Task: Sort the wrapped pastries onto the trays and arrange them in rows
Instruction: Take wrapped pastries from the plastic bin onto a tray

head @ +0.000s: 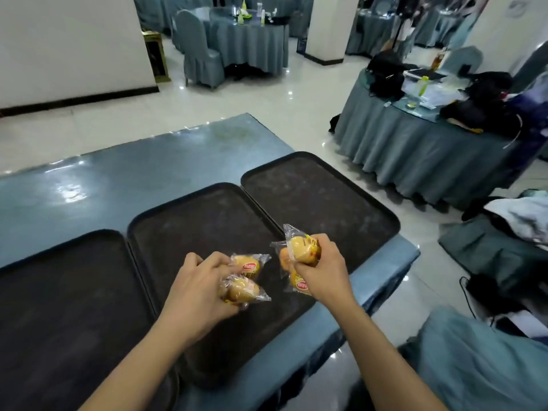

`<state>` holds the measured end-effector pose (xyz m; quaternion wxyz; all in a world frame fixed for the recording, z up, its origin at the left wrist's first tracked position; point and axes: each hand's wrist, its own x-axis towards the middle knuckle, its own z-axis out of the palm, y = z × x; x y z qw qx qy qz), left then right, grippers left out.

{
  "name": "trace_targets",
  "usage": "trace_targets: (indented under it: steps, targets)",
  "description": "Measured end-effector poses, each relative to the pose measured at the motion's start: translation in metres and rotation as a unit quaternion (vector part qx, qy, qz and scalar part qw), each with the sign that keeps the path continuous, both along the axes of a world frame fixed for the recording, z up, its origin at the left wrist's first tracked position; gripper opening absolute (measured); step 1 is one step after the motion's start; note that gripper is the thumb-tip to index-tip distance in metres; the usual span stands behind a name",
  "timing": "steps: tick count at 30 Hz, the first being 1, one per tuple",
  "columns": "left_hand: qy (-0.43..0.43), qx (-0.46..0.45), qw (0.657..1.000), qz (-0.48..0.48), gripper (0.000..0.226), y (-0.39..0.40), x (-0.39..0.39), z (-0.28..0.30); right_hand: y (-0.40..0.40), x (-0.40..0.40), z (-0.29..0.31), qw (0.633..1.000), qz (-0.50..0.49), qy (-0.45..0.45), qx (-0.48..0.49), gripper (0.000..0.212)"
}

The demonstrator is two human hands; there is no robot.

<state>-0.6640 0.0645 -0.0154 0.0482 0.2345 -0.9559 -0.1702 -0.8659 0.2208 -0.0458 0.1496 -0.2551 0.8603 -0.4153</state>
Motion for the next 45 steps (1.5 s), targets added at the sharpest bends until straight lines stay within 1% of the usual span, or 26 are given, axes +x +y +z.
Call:
trace_targets:
  steps: [4,8,12,14,16,19,22,23,25,27,28,30,32,33,35,37,39,41,43,45]
  targets:
    - [0.014,0.031,0.999,-0.007,0.068,0.002,-0.072,-0.023,0.004,-0.077,-0.014,0.999,-0.019,0.002,0.034,0.038]
    - [0.01,0.078,0.997,-0.002,0.072,0.007,-0.151,-0.041,0.012,-0.145,-0.027,0.998,-0.033,-0.005,0.059,0.038]
    - [0.005,0.132,0.991,-0.004,0.065,0.024,-0.227,-0.06,0.026,-0.206,-0.04,0.997,-0.043,-0.02,0.065,0.039]
    - [-0.009,0.16,0.987,-0.005,0.065,0.03,-0.261,-0.072,0.032,-0.237,-0.047,0.996,-0.043,-0.023,0.07,0.038]
    - [-0.02,0.21,0.977,0.015,0.072,0.034,-0.293,-0.085,0.034,-0.27,-0.056,0.996,-0.041,-0.028,0.071,0.037]
    - [-0.032,0.235,0.97,0.059,0.089,0.04,-0.336,-0.111,0.033,-0.322,-0.072,0.996,-0.023,-0.026,0.088,0.039]
    - [-0.065,0.229,0.964,0.117,0.086,0.046,-0.367,-0.138,0.029,-0.368,-0.09,0.989,0.022,-0.017,0.142,0.039]
    - [-0.08,0.215,0.964,0.131,0.082,0.048,-0.373,-0.147,0.027,-0.38,-0.097,0.985,0.04,0.0,0.169,0.039]
    - [-0.103,0.161,0.967,0.166,0.075,0.055,-0.38,-0.16,0.024,-0.398,-0.113,0.962,0.079,0.092,0.244,0.046]
    - [-0.134,0.128,0.962,0.202,0.08,0.064,-0.384,-0.166,0.022,-0.408,-0.132,0.935,0.1,0.188,0.283,0.058]
    - [-0.153,0.125,0.957,0.212,0.086,0.069,-0.386,-0.168,0.022,-0.41,-0.139,0.931,0.112,0.204,0.28,0.064]
    - [-0.2,0.122,0.95,0.205,0.098,0.074,-0.388,-0.17,0.021,-0.412,-0.147,0.93,0.154,0.18,0.281,0.077]
    - [-0.233,0.129,0.944,0.194,0.107,0.074,-0.39,-0.168,0.019,-0.417,-0.148,0.921,0.192,0.149,0.304,0.087]
    - [-0.238,0.133,0.943,0.193,0.109,0.074,-0.39,-0.167,0.018,-0.419,-0.147,0.92,0.201,0.145,0.305,0.091]
    - [-0.223,0.136,0.945,0.197,0.109,0.078,-0.389,-0.162,0.019,-0.42,-0.142,0.927,0.211,0.146,0.274,0.095]
    - [-0.197,0.132,0.95,0.201,0.107,0.083,-0.384,-0.154,0.021,-0.415,-0.139,0.937,0.227,0.154,0.217,0.089]
    - [-0.175,0.116,0.956,0.205,0.102,0.09,-0.376,-0.149,0.024,-0.406,-0.143,0.938,0.248,0.161,0.179,0.072]
    - [-0.165,0.101,0.958,0.211,0.098,0.1,-0.368,-0.146,0.029,-0.396,-0.15,0.929,0.261,0.185,0.186,0.064]
    - [-0.157,0.099,0.959,0.216,0.096,0.108,-0.359,-0.148,0.031,-0.389,-0.155,0.921,0.254,0.21,0.206,0.063]
    - [-0.14,0.101,0.959,0.224,0.095,0.112,-0.354,-0.147,0.03,-0.387,-0.152,0.919,0.243,0.234,0.202,0.06]
